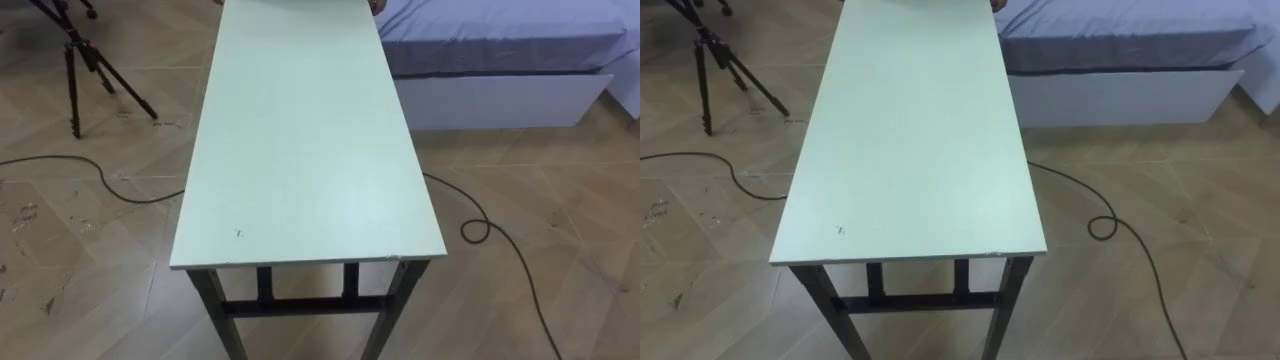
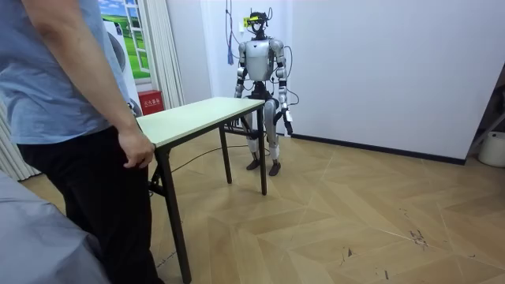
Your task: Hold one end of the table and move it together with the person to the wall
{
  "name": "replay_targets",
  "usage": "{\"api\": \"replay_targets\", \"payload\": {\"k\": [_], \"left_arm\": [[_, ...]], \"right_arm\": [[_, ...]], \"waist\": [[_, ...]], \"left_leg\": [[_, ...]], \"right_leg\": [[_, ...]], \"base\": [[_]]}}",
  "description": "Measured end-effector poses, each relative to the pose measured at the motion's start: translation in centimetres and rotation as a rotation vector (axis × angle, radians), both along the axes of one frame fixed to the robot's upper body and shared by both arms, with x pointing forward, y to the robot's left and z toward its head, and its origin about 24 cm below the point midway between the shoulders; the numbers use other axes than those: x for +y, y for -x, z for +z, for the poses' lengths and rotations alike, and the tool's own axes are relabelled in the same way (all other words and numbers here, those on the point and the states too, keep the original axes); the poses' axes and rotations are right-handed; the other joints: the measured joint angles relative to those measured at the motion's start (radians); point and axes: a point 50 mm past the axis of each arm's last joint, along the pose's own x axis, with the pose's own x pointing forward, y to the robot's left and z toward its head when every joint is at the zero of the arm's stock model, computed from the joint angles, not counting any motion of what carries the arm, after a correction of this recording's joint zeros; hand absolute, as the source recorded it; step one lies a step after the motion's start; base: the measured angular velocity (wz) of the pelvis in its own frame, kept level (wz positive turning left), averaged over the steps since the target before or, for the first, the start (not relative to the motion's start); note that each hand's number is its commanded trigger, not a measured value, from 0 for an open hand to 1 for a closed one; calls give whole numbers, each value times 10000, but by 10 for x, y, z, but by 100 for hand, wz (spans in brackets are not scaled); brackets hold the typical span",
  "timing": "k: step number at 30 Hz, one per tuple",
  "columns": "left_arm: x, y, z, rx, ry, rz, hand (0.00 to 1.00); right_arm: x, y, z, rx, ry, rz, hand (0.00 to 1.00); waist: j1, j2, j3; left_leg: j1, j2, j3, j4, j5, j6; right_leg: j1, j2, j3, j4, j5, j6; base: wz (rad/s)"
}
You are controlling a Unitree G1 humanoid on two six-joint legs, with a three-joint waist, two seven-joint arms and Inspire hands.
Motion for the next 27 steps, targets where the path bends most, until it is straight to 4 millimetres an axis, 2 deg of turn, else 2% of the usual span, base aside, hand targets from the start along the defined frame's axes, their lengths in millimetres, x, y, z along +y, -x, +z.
{"api": "replay_targets", "payload": {"k": [4, 5, 6, 10, 12, 13, 18, 21, 27], "left_arm": [[0, 0, 0, -9, -5, 2, 0], [0, 0, 0, -8, -4, 5, 0], [0, 0, 0, -11, -1, -8, 0], [0, -1, 0, -28, 24, 10, 0], [0, 0, 0, -54, 131, 257, 0], [-1, 1, 0, -88, 244, 447, 0], [-2, 2, -1, -358, 1195, 1444, 0], [-1, -2, -1, -742, 2058, 1833, 0], [-7, -28, 6, -2247, 3841, 2069, 0]], "right_arm": [[0, 0, 0, 1, -6, 4, 0], [0, 0, 0, -4, -12, -15, 0], [0, 0, 0, -8, -33, -56, 0], [0, 0, 0, -17, -102, -95, 0], [1, 1, 0, -50, -247, -144, 0], [1, 1, 0, -58, -355, -187, 0], [4, -1, 0, -352, -1027, -388, 0], [6, -8, 2, -806, -1471, -147, 0], [7, -37, 11, -2413, -2149, 366, 0]], "waist": [[1, 12, -16], [15, 79, -55], [-3, 34, -36], [6, 89, -64], [17, 51, -41], [31, 104, -62], [110, 124, -58], [208, 135, -48], [237, 200, -33]], "left_leg": [[3, 0, 2, 2, 0, 0], [4, 0, 4, 2, 0, 0], [4, 0, 4, 2, 0, 0], [3, 0, -1, 9, 0, 0], [3, 0, 0, 14, 0, 0], [1, 2, 1, 19, 0, 0], [-8, 6, -8, 64, 0, 0], [-125, 6, -62, 106, -2, 2], [-386, -1, -249, 253, 2, 7]], "right_leg": [[-1, 1, 4, 0, 0, 0], [-1, -1, -3, 0, 0, 0], [-1, -3, -8, 0, 0, 0], [2, -5, -14, 1, 0, 0], [4, -8, -29, 1, 0, 0], [8, -10, -54, 1, 0, 0], [7, -20, -80, 3, 0, 0], [-69, -29, -106, 15, 0, 0], [-176, -73, -239, 29, 0, 0]], "base": [[0], [0], [0], [0], [0], [0], [0], [3], [9]]}}
